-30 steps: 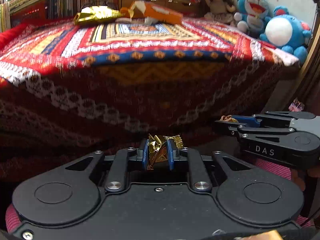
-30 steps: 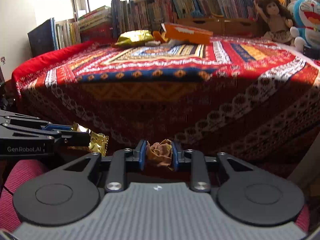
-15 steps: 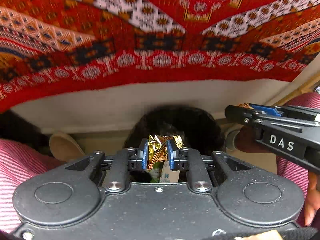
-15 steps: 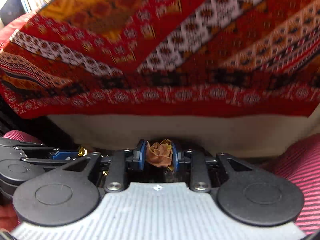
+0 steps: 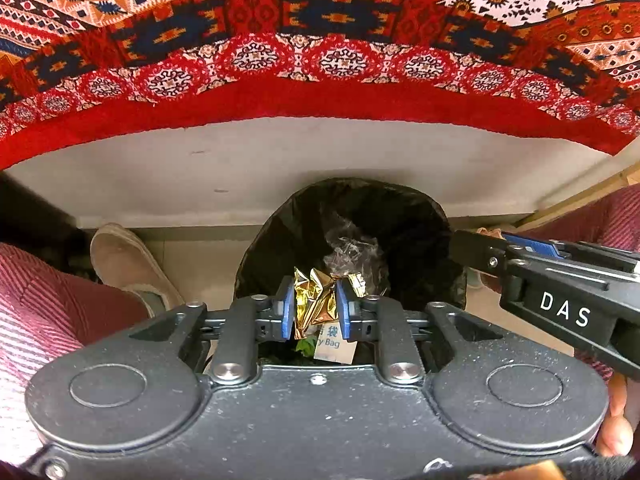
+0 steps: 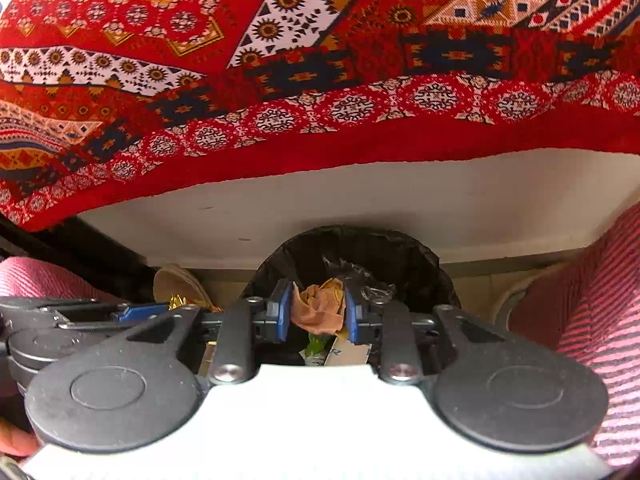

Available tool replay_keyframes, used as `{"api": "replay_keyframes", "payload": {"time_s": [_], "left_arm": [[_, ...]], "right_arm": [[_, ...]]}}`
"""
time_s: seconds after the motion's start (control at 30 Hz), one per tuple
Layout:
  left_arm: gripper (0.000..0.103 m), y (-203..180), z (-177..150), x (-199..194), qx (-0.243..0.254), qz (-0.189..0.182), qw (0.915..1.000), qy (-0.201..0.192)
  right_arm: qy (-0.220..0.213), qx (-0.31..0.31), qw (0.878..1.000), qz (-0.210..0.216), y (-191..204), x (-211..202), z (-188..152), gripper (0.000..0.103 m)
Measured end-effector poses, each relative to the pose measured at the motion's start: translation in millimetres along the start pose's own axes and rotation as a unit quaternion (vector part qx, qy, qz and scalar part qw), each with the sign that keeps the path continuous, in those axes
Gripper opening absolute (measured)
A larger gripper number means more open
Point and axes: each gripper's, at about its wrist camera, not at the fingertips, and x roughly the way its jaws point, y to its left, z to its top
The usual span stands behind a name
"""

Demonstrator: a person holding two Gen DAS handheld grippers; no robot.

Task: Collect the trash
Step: 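Lower both held items into the black bin and open both grippers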

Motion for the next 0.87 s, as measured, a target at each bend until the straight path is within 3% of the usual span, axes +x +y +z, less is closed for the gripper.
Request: {"api": "replay_keyframes", "payload": {"time_s": [0.4,0.5,0.57,0.67,0.87], "left_arm": [[0.026,0,4,2,-0.012,0.0,0.9999,0.003],[0.027,1,5,2,-0.018,-0.002,0.9998,0.01],[0.027,1,6,3,-0.023,-0.004,0.9997,0.012],[0.032,-1,7,2,-0.027,-0.004,0.9995,0.013],[0.048,-3,13,-5,-0.028,-0.001,0.9995,0.014]], "right_arm": [[0.003,0.012,1.0,0.013,-2,0,4,0.04],[0.003,0.024,1.0,0.018,-4,0,5,0.057],[0.001,0.03,0.999,0.021,-6,-1,6,0.06],[-0.001,0.035,0.999,0.023,-7,-1,6,0.066],[-0.01,0.037,0.999,0.028,-8,-2,4,0.068]]}}
